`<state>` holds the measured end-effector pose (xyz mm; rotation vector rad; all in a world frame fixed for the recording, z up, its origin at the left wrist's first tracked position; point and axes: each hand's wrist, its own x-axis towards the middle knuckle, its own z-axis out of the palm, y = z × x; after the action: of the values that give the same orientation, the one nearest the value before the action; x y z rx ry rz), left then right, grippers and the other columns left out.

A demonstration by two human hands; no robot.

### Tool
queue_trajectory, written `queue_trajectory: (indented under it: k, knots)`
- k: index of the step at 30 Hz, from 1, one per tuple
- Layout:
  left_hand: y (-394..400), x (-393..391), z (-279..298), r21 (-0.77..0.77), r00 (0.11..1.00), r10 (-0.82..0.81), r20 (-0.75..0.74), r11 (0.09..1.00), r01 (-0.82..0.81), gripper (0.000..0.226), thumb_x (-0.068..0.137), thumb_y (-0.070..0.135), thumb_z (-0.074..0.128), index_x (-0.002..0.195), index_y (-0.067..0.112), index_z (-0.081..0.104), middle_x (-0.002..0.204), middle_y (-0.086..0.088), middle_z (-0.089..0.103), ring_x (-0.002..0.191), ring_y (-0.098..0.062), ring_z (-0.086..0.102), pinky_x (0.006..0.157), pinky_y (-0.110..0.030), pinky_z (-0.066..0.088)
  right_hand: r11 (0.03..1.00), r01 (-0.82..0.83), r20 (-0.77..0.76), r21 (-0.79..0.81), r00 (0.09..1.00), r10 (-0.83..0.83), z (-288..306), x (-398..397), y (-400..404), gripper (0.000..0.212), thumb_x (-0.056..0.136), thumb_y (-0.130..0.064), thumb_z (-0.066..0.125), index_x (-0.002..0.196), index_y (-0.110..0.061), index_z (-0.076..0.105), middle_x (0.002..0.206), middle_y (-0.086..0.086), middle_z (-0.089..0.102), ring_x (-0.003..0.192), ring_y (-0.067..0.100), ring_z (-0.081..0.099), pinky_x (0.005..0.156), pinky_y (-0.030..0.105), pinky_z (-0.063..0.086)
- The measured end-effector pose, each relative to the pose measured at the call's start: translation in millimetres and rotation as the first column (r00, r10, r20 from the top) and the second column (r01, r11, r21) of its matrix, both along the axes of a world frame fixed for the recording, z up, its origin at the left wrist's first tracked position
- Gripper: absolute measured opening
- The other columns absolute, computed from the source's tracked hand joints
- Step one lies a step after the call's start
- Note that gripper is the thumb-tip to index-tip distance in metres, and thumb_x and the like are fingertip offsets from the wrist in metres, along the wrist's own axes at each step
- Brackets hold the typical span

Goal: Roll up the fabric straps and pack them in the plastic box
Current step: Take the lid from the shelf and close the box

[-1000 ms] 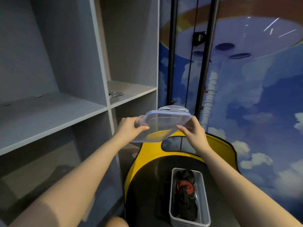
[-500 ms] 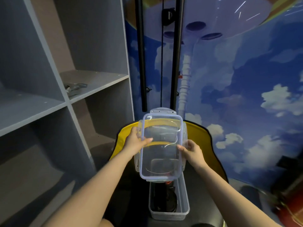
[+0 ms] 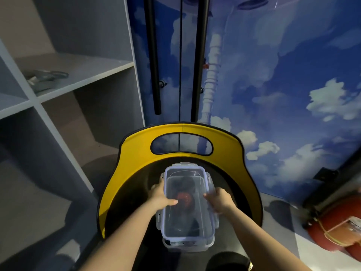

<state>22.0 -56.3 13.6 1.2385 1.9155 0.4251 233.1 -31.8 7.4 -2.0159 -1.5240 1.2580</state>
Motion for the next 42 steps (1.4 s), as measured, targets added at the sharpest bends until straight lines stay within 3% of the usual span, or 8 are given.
queue_trajectory:
  k: [7, 14, 22, 25, 29, 32, 34, 42]
  knots:
    - [5, 2, -25, -0.061, 0.997, -0.024, -0.073, 0.998, 0.020, 0.108, 0.072, 0.027, 0.080, 0.152, 0.024, 0.007, 0.151, -0.010, 0.025, 0.138, -0.029, 0.030, 0.110, -0.041, 0.034, 0.998, -0.028, 0.080, -0.053, 0.996, 0.032, -9, -1, -5, 0.026, 0.089, -0.033, 0.059, 0.070, -0.018, 0.049, 0.094, 0.012, 0.064, 0.094, 0.030, 0.066, 0.085, 0.040, 0.054]
    - [3, 4, -31, -0.060, 1.000, -0.006, -0.022, 0.998, 0.005, 0.102, 0.074, 0.021, 0.079, 0.151, 0.025, 0.012, 0.146, -0.010, 0.031, 0.134, -0.028, 0.037, 0.107, -0.043, 0.038, 0.997, -0.025, 0.096, -0.067, 0.995, 0.032, -16, 0, -2, 0.037, 0.088, -0.035, 0.061, 0.107, -0.003, 0.060, 0.099, 0.012, 0.063, 0.091, 0.029, 0.065, 0.083, 0.039, 0.054]
    - [-2, 4, -43, -0.066, 0.994, 0.001, 0.110, 0.998, 0.006, 0.105, 0.074, 0.015, 0.078, 0.151, 0.029, 0.009, 0.147, -0.005, 0.038, 0.132, -0.025, 0.042, 0.107, -0.046, 0.039, 0.990, -0.055, 0.136, -0.131, 0.988, 0.073, -18, 4, -1, 0.029, 0.088, -0.037, 0.061, 0.093, -0.008, 0.060, 0.067, 0.003, 0.056, 0.052, 0.014, 0.056, 0.045, 0.022, 0.049]
    - [-5, 6, -46, -0.070, 0.993, 0.003, 0.120, 0.998, 0.006, 0.104, 0.077, 0.016, 0.075, 0.151, 0.029, 0.003, 0.151, -0.004, 0.032, 0.136, -0.025, 0.037, 0.109, -0.047, 0.036, 0.984, -0.060, 0.145, -0.167, 0.986, 0.085, -19, 5, 1, 0.030, 0.089, -0.038, 0.060, 0.092, -0.008, 0.059, 0.065, 0.003, 0.056, 0.052, 0.014, 0.056, 0.043, 0.020, 0.048]
    - [-6, 7, -47, -0.070, 0.994, -0.002, 0.108, 0.997, 0.009, 0.104, 0.078, 0.017, 0.074, 0.151, 0.029, 0.001, 0.155, -0.004, 0.023, 0.139, -0.025, 0.032, 0.111, -0.047, 0.034, 0.992, -0.039, 0.128, -0.120, 0.990, 0.055, -27, 4, -2, 0.043, 0.086, -0.036, 0.063, 0.113, -0.003, 0.057, 0.085, 0.008, 0.059, 0.067, 0.020, 0.060, 0.060, 0.028, 0.051]
    - [-8, 11, -40, -0.064, 0.999, -0.033, 0.022, 0.997, 0.035, 0.100, 0.081, 0.019, 0.072, 0.151, 0.025, 0.000, 0.159, -0.007, 0.007, 0.144, -0.026, 0.021, 0.114, -0.043, 0.028, 0.997, -0.045, 0.169, 0.062, 0.985, 0.034, -33, 2, -9, 0.060, 0.085, -0.035, 0.064, 0.136, -0.014, 0.040, 0.127, 0.012, 0.046, 0.114, 0.031, 0.050, 0.090, 0.036, 0.045]
    - [-9, 16, -39, -0.043, 0.995, -0.040, -0.087, 0.998, 0.037, 0.094, 0.084, 0.021, 0.069, 0.152, 0.021, 0.003, 0.159, -0.007, -0.002, 0.146, -0.025, 0.012, 0.115, -0.038, 0.026, 0.981, -0.109, 0.217, 0.158, 0.974, 0.073, -35, 1, -13, 0.061, 0.087, -0.032, 0.062, 0.141, -0.019, 0.037, 0.139, 0.008, 0.040, 0.127, 0.030, 0.041, 0.101, 0.039, 0.038]
    - [-13, 30, -33, -0.099, 0.981, -0.076, -0.176, 0.993, 0.060, 0.082, 0.093, 0.020, 0.056, 0.150, 0.009, -0.001, 0.159, -0.009, -0.002, 0.144, -0.027, 0.019, 0.111, -0.036, 0.032, 0.958, -0.256, 0.358, 0.131, 0.913, 0.195, -34, -7, -17, 0.036, 0.094, -0.028, 0.049, 0.126, -0.010, 0.048, 0.131, 0.011, 0.052, 0.121, 0.029, 0.048, 0.091, 0.033, 0.043]
